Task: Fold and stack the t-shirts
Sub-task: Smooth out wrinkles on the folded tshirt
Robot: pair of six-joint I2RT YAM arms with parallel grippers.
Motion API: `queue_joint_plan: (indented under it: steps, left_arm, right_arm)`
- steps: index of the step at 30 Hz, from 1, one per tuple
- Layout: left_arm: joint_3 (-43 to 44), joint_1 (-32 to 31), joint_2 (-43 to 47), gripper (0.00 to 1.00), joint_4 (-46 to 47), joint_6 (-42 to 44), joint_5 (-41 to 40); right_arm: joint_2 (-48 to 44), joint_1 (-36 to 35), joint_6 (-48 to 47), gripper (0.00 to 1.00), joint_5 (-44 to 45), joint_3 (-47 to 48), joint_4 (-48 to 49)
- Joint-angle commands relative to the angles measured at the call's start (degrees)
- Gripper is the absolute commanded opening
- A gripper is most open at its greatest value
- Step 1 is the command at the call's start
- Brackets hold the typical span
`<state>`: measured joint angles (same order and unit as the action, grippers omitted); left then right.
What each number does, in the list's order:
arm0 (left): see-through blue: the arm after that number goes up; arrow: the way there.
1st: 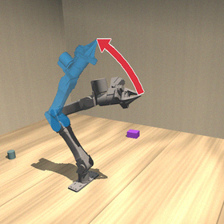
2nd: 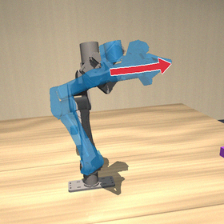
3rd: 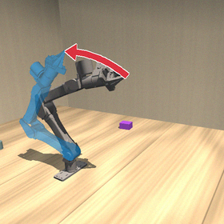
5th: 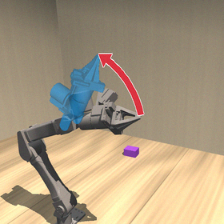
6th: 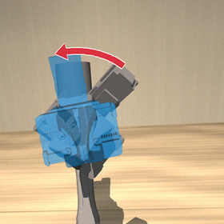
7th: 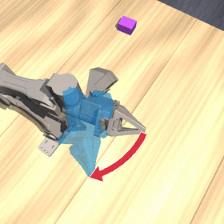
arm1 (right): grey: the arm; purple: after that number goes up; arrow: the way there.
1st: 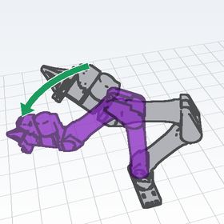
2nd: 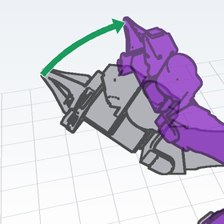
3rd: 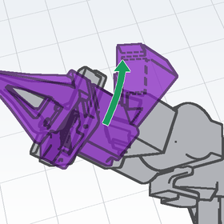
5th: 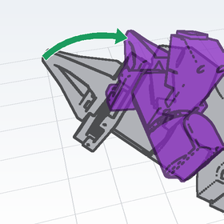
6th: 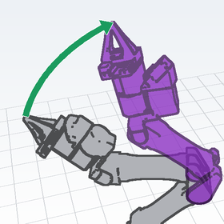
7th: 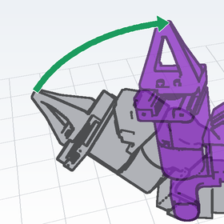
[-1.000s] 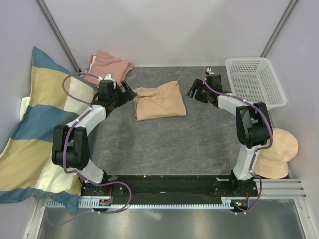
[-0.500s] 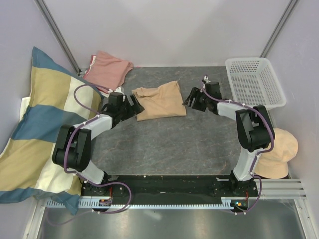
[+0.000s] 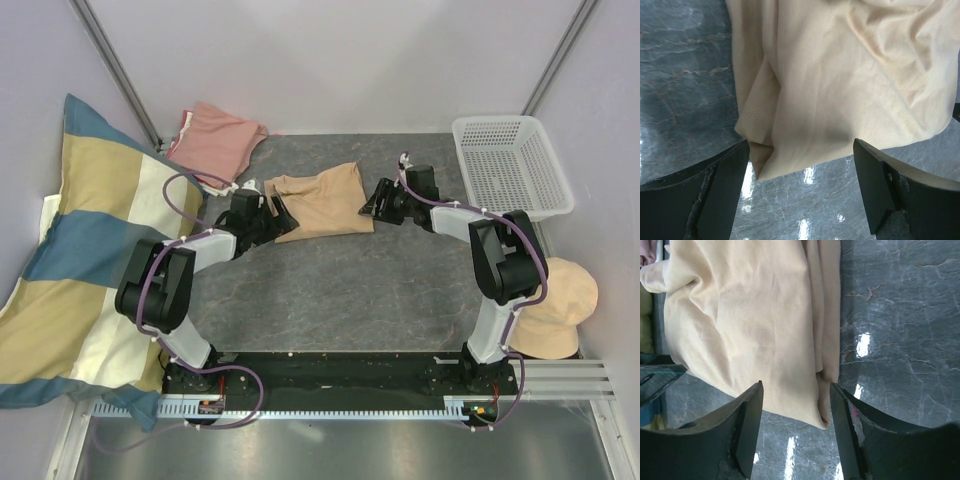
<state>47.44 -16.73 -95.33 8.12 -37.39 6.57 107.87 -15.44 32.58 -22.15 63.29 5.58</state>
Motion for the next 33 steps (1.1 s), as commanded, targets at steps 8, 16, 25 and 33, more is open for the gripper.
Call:
queue_joint_plan:
  steps: [8, 16, 25, 33]
  left_arm:
    - [0.5, -3.5, -2.6, 0.6, 4.0, -3.3, 1.8]
    - [-4.3, -6.2, -0.6, 0.43, 4.0, -3.5, 4.2]
    - [-13.7, -13.1, 9.7, 0.42, 0.1, -3.5, 3.9]
    - [-23.8, -22.0, 23.7, 0.42, -7.8, -8.8, 2.7]
  right_arm:
    - [1.8, -2.0, 0.6, 0.1, -3.6, -1.3, 2.3]
    - [-4.9, -4.2, 0.6, 0.0, 1.7, -6.7, -5.2]
    - [-24.0, -10.3, 8.1, 0.0, 12.8, -21.7, -16.1]
    - [-41.4, -18.5, 17.5, 0.0, 21.4, -30.5, -29.4]
